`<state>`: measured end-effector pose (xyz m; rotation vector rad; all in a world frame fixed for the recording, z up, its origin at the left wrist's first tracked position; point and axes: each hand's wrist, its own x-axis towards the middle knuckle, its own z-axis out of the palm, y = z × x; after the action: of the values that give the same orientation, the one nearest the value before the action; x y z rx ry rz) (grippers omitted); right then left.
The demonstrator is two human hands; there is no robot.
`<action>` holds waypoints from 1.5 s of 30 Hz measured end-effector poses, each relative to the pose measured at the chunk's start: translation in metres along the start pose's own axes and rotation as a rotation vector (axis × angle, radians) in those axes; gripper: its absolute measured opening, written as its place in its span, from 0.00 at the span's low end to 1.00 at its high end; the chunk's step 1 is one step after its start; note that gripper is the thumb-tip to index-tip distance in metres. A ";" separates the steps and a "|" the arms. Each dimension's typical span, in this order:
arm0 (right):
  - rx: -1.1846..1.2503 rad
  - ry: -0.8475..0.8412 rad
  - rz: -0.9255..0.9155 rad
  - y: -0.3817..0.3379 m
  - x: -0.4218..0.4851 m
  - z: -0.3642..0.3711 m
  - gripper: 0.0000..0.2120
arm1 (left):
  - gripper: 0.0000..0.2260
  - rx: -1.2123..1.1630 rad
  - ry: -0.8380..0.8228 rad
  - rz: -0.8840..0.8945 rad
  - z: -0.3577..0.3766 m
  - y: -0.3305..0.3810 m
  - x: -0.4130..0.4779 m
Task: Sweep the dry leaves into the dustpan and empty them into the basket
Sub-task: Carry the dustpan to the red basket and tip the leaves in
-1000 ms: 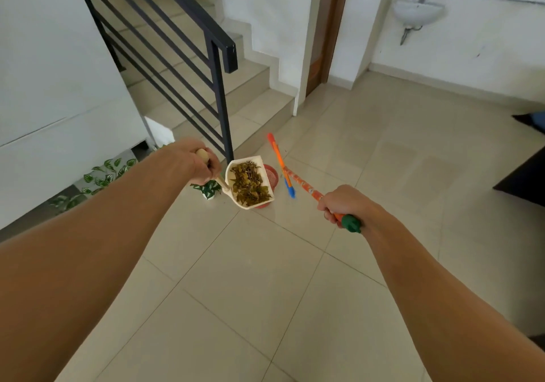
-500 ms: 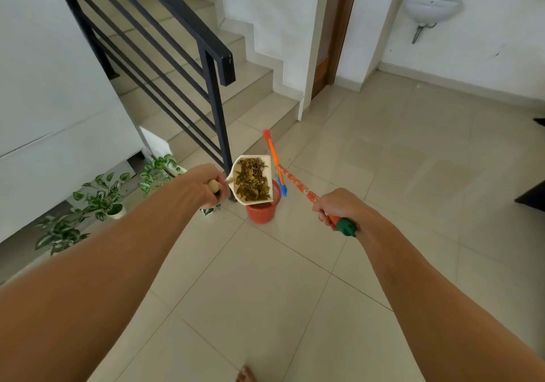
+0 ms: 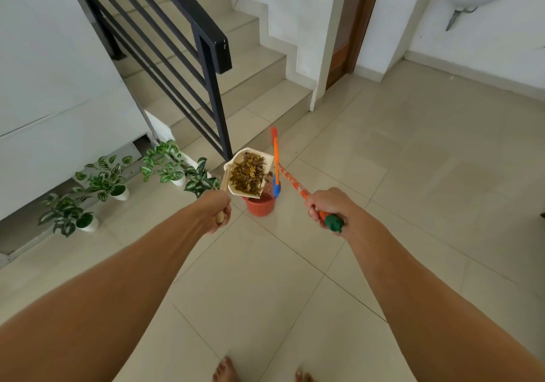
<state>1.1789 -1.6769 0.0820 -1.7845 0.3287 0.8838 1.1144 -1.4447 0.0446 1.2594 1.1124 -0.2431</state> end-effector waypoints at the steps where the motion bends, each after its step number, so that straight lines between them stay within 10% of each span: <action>1: 0.001 -0.010 0.005 0.002 0.003 -0.004 0.10 | 0.08 0.008 0.011 0.005 0.007 -0.005 0.001; 45: 0.194 -0.121 -0.007 0.016 0.019 -0.058 0.09 | 0.19 0.445 0.277 0.179 0.062 -0.052 -0.001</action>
<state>1.2064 -1.7318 0.0667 -1.5461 0.3178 0.9190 1.1103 -1.5159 0.0064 1.8221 1.2106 -0.1899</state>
